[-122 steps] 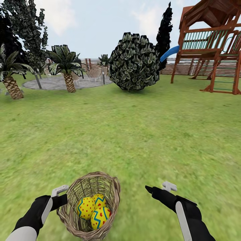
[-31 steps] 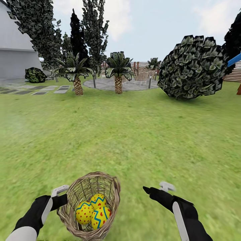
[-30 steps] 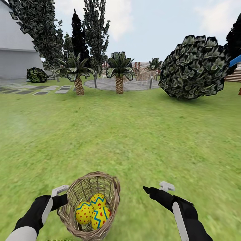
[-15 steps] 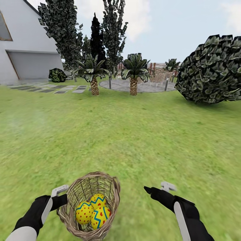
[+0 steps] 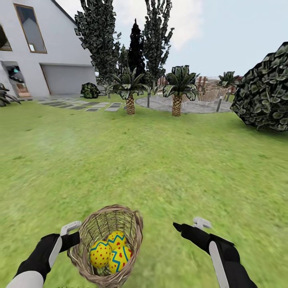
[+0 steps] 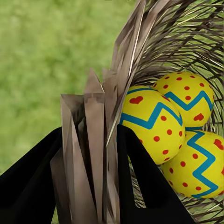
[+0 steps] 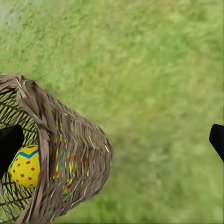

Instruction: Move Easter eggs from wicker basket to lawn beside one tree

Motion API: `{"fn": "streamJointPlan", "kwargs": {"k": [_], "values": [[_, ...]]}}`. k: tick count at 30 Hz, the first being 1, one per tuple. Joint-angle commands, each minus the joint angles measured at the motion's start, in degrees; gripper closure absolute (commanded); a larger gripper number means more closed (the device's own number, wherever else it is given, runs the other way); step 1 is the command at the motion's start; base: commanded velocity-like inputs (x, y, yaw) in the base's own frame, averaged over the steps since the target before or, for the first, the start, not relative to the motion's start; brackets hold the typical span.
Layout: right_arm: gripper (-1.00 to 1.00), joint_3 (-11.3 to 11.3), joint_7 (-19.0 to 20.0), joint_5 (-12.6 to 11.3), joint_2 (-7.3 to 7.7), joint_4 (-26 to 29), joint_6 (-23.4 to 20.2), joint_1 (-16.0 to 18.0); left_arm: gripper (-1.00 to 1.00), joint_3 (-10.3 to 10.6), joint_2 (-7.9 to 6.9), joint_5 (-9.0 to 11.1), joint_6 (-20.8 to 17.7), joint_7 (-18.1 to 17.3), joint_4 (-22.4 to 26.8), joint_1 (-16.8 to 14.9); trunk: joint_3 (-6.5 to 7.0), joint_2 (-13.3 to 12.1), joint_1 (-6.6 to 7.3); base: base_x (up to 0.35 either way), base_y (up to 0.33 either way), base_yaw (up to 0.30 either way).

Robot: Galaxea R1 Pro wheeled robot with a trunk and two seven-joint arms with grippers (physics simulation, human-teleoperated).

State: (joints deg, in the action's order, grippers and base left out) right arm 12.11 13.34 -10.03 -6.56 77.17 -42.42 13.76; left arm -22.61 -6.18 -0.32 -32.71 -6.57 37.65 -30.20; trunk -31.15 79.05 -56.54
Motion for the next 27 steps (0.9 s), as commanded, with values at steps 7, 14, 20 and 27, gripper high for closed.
{"fn": "streamJointPlan", "kwargs": {"k": [7, 14, 20, 27], "values": [[-1.00, 0.08, -0.15, 0.09, -0.11, 0.03, -0.29, 0.04, 1.00, -0.28, 0.07, 0.29, -0.34, -0.28, 0.06, -0.09, 1.48, -2.79, 1.55, 0.000, 0.000, 0.278], [-1.00, -0.35, -0.16, 0.13, -0.11, -0.24, -0.27, 0.04, 1.00, -0.36, 0.23, 0.30, -0.34, -0.28, 0.06, -0.09, 3.01, -5.59, 3.08, 0.000, 0.000, 0.278], [-1.00, -0.30, -0.16, -0.04, -0.14, -0.27, -0.25, 0.04, 1.00, -0.42, 0.02, 0.32, -0.42, -0.26, 0.06, -0.06, 4.32, -8.00, 4.40, 0.000, 0.000, 0.278], [-1.00, -0.19, -0.15, 0.01, -0.13, -0.63, -0.25, 0.04, 1.00, -0.37, 0.10, 0.32, -0.34, -0.28, 0.06, -0.08, 5.85, -10.81, 5.94, 0.000, 0.000, 0.278]]}}
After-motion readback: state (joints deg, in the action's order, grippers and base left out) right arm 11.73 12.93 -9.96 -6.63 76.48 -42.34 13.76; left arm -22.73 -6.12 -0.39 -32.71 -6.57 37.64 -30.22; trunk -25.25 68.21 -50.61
